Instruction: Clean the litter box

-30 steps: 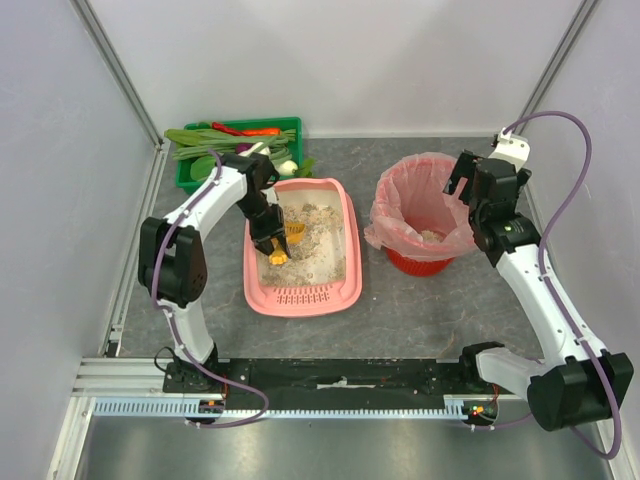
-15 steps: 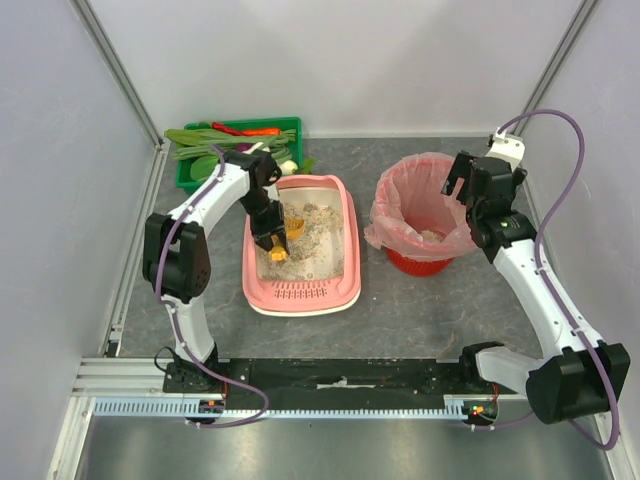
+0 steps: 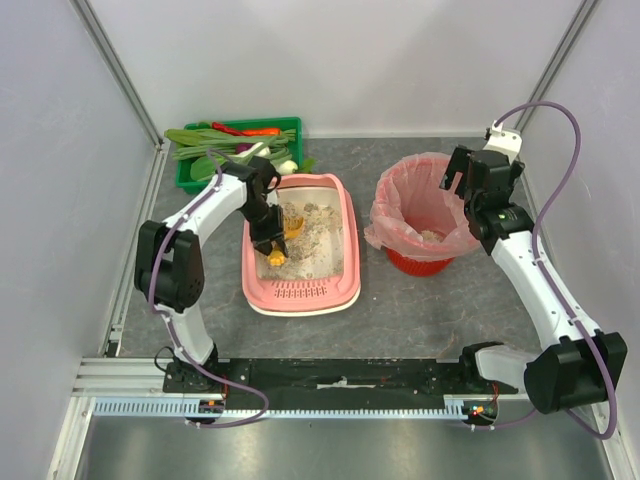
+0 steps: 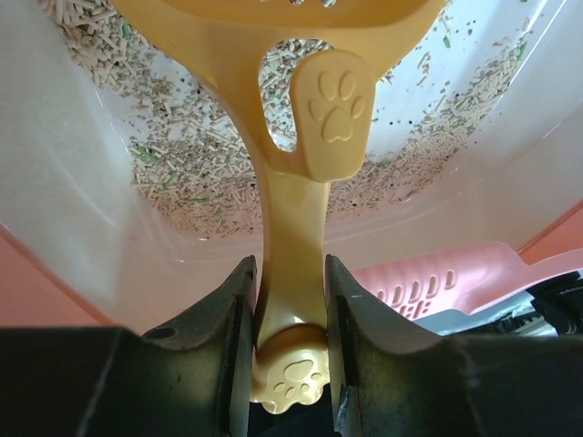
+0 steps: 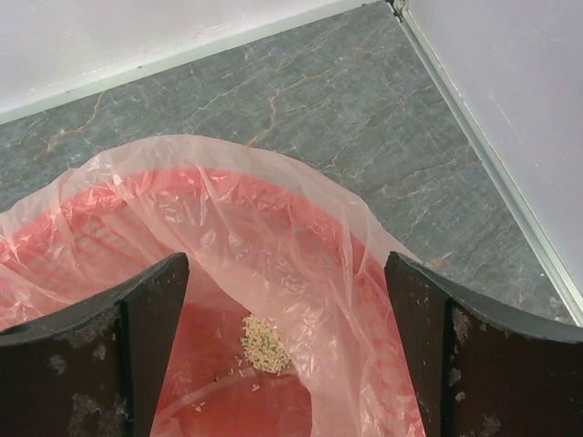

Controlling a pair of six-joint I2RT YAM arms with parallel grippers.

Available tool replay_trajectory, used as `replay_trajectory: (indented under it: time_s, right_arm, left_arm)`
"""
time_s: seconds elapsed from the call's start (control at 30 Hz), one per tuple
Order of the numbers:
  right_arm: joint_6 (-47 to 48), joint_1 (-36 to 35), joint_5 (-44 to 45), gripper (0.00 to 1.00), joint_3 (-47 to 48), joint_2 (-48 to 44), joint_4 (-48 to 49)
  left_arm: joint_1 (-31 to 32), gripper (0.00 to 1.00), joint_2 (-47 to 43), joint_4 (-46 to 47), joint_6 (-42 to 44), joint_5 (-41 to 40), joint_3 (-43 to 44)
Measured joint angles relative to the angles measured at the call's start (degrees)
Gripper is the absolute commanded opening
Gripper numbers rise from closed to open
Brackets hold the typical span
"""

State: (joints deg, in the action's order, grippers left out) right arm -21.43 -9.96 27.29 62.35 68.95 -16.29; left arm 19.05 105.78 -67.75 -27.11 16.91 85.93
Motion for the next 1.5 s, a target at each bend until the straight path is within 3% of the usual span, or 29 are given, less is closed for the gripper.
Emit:
replay_trajectory:
  time_s: [0.4, 1.5]
  right_arm:
    - [-0.1, 0.0, -0.5, 0.97, 0.5, 0.4, 0.0]
    - [-0.1, 0.0, -0.4, 0.98, 0.5, -1.2, 0.0]
  left_arm:
    - [1.0, 0.02, -6.2, 5.2, 0.0, -0.9, -8.5]
    - [2.1, 0.02, -4.9, 7.5, 0.0, -6.1, -4.0]
